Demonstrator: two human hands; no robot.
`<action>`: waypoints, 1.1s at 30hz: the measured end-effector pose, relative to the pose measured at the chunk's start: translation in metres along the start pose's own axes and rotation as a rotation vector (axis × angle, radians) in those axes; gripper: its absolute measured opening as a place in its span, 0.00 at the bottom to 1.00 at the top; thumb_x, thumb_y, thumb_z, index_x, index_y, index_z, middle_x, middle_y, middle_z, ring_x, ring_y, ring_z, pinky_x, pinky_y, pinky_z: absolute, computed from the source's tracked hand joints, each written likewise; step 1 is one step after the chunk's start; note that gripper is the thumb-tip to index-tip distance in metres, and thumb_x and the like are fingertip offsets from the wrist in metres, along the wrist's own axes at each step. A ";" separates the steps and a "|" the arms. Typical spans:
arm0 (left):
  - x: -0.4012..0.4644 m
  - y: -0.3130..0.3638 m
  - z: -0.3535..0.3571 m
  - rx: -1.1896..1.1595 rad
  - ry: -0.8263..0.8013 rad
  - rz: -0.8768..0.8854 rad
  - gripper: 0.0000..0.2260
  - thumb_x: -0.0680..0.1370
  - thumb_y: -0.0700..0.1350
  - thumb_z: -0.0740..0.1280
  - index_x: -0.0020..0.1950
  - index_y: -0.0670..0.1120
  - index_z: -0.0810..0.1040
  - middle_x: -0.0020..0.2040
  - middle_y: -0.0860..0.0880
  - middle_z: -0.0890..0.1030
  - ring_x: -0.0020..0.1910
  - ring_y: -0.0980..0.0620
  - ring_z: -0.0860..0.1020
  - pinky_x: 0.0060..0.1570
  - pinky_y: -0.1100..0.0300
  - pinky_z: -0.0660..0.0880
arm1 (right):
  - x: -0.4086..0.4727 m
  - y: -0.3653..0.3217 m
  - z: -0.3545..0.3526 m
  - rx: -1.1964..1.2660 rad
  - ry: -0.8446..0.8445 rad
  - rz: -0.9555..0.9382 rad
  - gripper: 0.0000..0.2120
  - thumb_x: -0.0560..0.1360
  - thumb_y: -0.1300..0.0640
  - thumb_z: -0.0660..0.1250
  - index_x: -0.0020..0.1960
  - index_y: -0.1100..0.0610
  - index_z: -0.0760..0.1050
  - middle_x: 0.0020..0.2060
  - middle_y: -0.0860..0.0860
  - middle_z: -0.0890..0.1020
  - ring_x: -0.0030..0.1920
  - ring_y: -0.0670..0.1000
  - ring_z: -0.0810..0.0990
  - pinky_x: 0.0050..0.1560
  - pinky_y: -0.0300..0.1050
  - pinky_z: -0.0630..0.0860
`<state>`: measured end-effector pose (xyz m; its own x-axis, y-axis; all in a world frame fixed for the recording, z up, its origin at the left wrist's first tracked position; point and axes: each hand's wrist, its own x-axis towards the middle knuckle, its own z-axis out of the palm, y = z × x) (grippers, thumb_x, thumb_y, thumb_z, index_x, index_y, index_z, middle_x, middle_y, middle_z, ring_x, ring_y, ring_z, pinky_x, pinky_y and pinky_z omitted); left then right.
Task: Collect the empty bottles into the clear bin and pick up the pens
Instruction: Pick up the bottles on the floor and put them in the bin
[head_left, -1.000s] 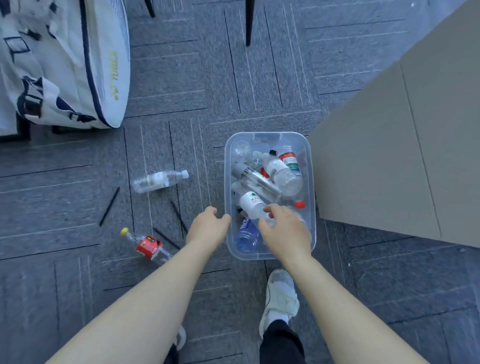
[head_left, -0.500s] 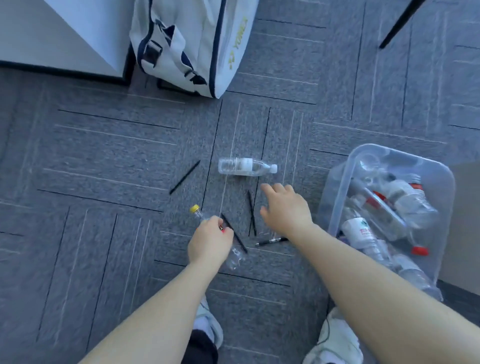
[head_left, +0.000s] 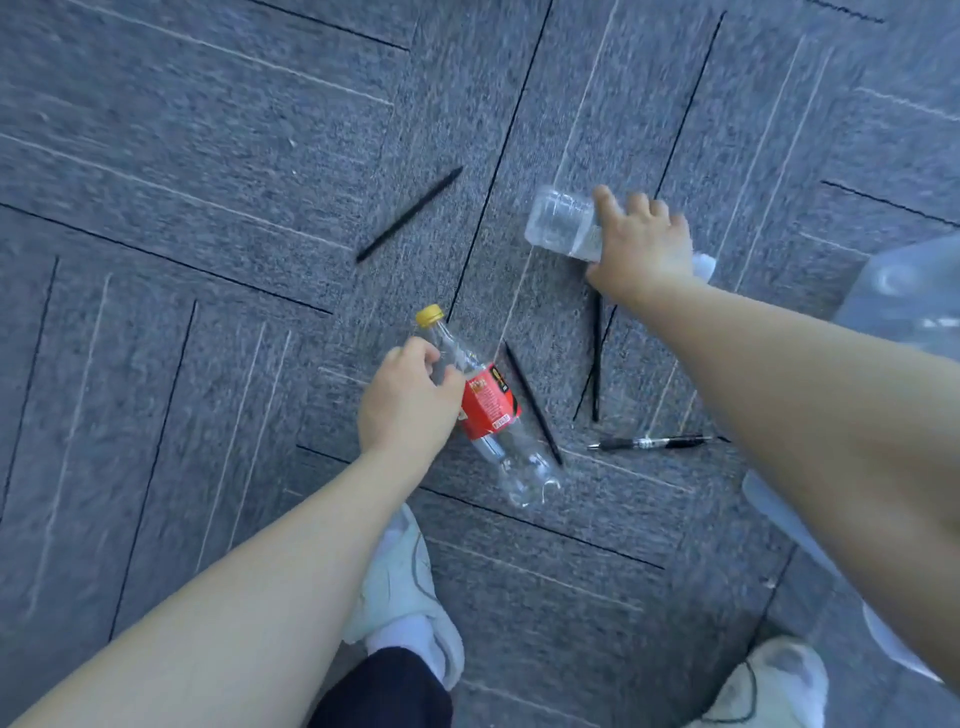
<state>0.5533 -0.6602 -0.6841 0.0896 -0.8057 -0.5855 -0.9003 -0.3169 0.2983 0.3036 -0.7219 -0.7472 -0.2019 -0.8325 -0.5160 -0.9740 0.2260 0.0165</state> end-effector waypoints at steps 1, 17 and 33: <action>-0.006 -0.006 0.003 -0.007 -0.011 -0.037 0.08 0.76 0.49 0.63 0.52 0.49 0.76 0.50 0.51 0.77 0.45 0.49 0.73 0.44 0.56 0.69 | -0.014 0.001 0.004 0.034 -0.022 0.009 0.38 0.73 0.51 0.68 0.77 0.52 0.52 0.65 0.62 0.70 0.64 0.63 0.70 0.63 0.59 0.68; -0.043 0.025 0.040 -0.368 -0.082 -0.474 0.36 0.66 0.61 0.71 0.67 0.43 0.68 0.62 0.42 0.75 0.59 0.41 0.76 0.59 0.46 0.74 | -0.207 0.024 -0.015 0.611 -0.087 0.303 0.37 0.74 0.42 0.64 0.77 0.51 0.53 0.64 0.55 0.71 0.63 0.58 0.72 0.46 0.53 0.71; -0.145 0.059 -0.019 -0.091 -0.245 -0.317 0.39 0.66 0.56 0.72 0.72 0.48 0.60 0.59 0.44 0.77 0.51 0.41 0.78 0.47 0.50 0.75 | -0.314 0.054 -0.097 0.919 -0.057 0.403 0.40 0.73 0.40 0.64 0.78 0.46 0.50 0.66 0.48 0.72 0.66 0.51 0.72 0.57 0.53 0.75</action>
<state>0.4951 -0.5718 -0.5678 0.2429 -0.5217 -0.8178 -0.8023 -0.5820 0.1330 0.3047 -0.4975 -0.5011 -0.4704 -0.5874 -0.6585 -0.3717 0.8087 -0.4559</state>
